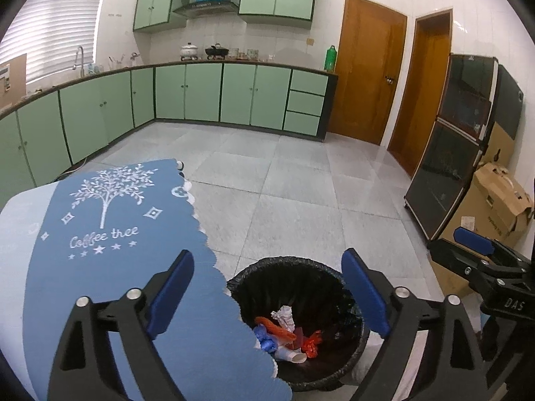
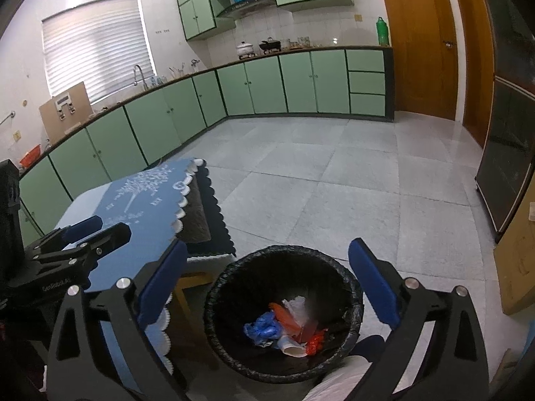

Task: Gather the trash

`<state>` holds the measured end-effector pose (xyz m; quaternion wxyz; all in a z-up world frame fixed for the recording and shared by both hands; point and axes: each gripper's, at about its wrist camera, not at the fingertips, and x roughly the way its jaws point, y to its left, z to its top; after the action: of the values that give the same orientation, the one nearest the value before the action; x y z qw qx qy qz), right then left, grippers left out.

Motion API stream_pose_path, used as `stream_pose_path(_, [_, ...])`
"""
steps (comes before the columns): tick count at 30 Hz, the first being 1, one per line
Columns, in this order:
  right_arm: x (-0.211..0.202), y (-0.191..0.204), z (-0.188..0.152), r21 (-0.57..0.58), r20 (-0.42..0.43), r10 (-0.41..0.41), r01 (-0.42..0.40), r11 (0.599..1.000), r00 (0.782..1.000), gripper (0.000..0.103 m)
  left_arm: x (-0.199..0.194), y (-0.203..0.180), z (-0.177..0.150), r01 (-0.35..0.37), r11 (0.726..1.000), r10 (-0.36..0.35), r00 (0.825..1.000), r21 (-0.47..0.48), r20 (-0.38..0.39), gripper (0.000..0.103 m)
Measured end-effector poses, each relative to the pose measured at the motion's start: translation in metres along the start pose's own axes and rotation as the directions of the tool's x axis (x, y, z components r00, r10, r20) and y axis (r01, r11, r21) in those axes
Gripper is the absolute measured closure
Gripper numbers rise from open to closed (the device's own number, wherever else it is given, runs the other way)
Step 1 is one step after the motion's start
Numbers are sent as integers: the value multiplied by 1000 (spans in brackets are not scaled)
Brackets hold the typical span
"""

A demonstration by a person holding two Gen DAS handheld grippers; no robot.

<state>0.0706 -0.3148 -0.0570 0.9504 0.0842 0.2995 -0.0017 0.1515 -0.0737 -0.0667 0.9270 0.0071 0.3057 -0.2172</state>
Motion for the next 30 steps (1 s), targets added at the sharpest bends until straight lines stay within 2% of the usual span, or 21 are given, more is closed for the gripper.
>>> stream_pose_path(7, [-35, 25, 8, -32, 54, 45, -43, 999, 998, 6, -37, 5, 1, -9, 1000, 9, 999, -6, 47, 7])
stream_pose_path(19, [-80, 58, 14, -94, 106, 94, -84, 992, 990, 5, -90, 12, 2, -25, 999, 28, 994, -26, 110, 6])
stream_pose_path(30, [-98, 75, 10, -132, 125, 109, -92, 987, 986, 5, -125, 20, -5, -50, 998, 55, 986, -38, 156, 6])
